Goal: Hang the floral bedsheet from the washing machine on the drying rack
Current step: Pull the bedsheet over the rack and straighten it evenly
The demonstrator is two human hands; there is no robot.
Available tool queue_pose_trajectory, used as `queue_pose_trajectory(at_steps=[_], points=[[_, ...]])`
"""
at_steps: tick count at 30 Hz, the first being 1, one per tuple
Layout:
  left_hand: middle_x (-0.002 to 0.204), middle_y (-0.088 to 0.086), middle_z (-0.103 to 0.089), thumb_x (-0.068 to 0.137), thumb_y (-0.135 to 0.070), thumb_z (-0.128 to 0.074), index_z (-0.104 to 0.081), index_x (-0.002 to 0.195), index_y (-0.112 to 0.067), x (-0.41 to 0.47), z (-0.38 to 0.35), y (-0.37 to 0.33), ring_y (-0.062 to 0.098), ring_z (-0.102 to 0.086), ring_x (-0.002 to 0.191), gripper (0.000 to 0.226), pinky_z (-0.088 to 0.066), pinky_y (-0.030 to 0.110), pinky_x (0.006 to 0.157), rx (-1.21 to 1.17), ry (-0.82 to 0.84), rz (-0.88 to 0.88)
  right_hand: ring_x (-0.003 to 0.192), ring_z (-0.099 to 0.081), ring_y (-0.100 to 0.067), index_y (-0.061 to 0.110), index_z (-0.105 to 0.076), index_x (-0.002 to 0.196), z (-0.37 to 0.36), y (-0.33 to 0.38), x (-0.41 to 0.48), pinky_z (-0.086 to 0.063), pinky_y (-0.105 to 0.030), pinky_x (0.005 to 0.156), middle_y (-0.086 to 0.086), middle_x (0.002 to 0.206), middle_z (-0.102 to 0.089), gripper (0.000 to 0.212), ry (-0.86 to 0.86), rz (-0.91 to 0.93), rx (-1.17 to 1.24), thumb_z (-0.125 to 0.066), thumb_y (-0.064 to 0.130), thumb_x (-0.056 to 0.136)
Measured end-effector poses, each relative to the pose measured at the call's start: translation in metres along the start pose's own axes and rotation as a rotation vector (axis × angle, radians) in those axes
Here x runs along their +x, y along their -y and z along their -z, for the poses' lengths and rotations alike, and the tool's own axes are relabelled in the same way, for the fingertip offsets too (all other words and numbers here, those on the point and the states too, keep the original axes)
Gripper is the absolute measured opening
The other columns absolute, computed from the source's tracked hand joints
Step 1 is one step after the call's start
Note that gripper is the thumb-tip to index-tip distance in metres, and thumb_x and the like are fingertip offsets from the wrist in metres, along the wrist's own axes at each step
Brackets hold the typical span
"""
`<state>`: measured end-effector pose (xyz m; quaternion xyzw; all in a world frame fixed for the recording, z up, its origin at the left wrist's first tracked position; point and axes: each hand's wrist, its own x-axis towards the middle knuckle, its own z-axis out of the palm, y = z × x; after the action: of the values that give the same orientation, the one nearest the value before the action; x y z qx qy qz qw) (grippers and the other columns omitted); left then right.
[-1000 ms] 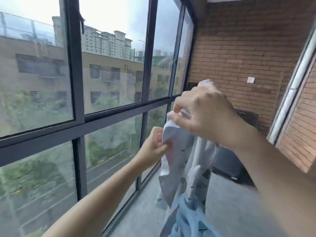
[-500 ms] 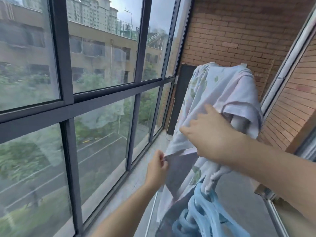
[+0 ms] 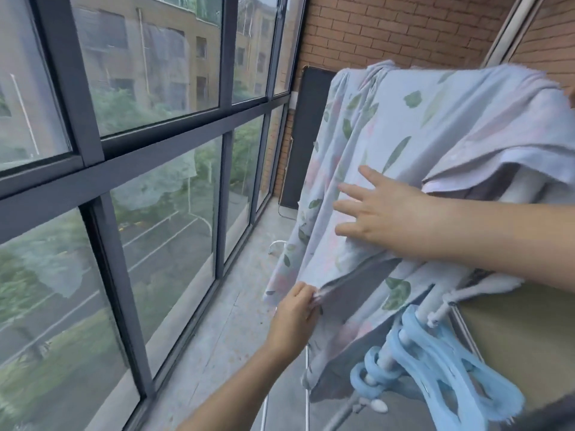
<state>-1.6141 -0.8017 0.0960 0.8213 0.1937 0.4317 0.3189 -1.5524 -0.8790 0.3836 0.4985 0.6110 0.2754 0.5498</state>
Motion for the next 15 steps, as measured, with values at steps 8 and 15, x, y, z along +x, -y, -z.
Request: queue_pose_trajectory(at_steps=[8,15], points=[[0.102,-0.026,-0.056,0.088,-0.024,-0.053,-0.050,0.108,-0.028,-0.016,-0.017,0.008,-0.006,-0.053,0.096,0.021,-0.043,0.019,0.083,-0.238,0.090,0.350,0.073,-0.045,-0.022,0.015,-0.033,0.064,0.005,0.010,0.031,-0.034,-0.024,0.056,0.003,0.064,-0.031,0.031,0.208,-0.006,0.213,-0.050,-0.001,0.085],[0.086,-0.003,-0.061,0.089,-0.015,-0.046,-0.050,0.082,-0.021,-0.013,-0.041,0.027,0.019,-0.057,0.081,0.010,-0.042,0.033,0.068,-0.022,0.224,0.404,0.079,-0.048,-0.025,0.017,-0.045,0.080,-0.002,0.014,0.039,-0.040,-0.028,0.060,0.004,0.069,-0.036,0.013,0.251,0.081,0.270,-0.048,0.005,0.085]])
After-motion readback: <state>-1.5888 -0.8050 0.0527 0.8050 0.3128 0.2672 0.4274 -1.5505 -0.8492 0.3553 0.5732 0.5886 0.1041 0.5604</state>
